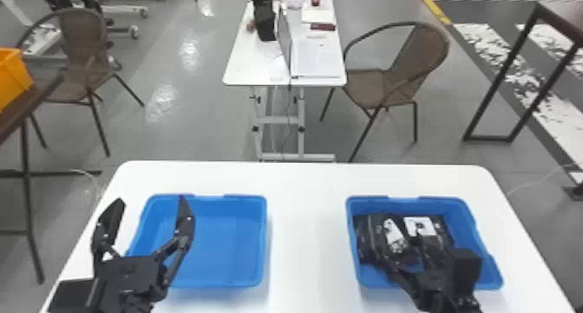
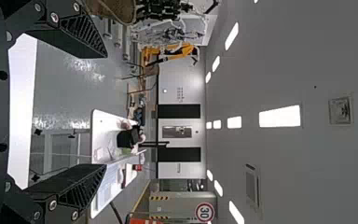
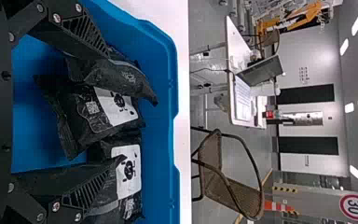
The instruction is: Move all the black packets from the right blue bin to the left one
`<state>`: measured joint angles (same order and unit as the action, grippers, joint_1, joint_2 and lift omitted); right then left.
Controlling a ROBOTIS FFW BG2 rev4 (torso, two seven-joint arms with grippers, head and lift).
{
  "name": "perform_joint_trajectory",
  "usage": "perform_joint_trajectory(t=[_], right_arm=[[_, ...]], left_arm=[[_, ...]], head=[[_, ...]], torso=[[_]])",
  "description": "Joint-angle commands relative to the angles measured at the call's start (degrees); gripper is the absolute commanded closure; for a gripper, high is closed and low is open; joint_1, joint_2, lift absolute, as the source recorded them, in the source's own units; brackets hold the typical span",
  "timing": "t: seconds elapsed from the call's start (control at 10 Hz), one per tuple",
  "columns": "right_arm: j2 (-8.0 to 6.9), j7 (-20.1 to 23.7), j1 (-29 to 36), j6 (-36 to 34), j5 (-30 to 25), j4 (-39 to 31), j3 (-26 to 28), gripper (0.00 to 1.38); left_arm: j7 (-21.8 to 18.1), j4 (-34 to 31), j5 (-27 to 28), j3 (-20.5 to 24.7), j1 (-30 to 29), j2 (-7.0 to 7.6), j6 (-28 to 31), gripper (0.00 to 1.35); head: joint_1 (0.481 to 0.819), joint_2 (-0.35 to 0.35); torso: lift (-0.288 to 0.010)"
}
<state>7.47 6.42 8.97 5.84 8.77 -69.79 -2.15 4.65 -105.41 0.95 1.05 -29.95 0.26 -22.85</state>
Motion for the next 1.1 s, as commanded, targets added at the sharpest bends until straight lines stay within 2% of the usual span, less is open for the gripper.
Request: perform_joint_trajectory(t=[0.0,0.3,0.5,0.7,0.8,0.9,1.0], right_arm=[[-0.17,0.79,-2.82,-1.27,-1.39,2.81,-0.14,0.19],[-0.79,2.37,-4.84,-3.29,-2.53,4.66,-0.23,0.19],[-0.87,5.62,-6.6,-4.43,-3.15,6.42,-0.32,0.2],[-0.87,6.94,-7.74,-5.31,-3.76,7.03,-1.02,0.24],[-0.87,7.65,-8.44,-8.12,-3.68,7.21,-1.11,0.4],[-0.79,8.96,-9.06,-10.94,-3.85,6.77,-1.02,0.99],[-1.23,7.38,-8.27,-12.52,-3.59,4.83,-0.93,1.21]], left_arm=[[0.0,0.03,0.02,0.0,0.07,-0.41,-0.09,0.2],[-0.08,0.21,0.02,0.09,0.07,-0.41,-0.27,0.2],[-0.17,0.3,-0.34,0.18,0.07,-0.41,-0.09,0.2],[-0.35,0.3,-0.34,0.18,0.15,-0.41,0.17,0.2],[-0.35,0.3,-0.42,0.27,0.15,-0.41,0.17,0.2],[-0.43,0.38,-0.42,0.27,0.24,-0.41,0.17,0.2],[-0.43,0.47,-0.34,0.27,0.24,-0.41,-0.09,0.2]], head=[[0.695,-0.001],[0.695,0.009],[0.695,0.021],[0.695,0.037],[0.695,0.043],[0.695,0.047],[0.695,0.052]], torso=[[0.0],[0.0],[0.0],[0.0],[0.0],[0.0],[0.0]])
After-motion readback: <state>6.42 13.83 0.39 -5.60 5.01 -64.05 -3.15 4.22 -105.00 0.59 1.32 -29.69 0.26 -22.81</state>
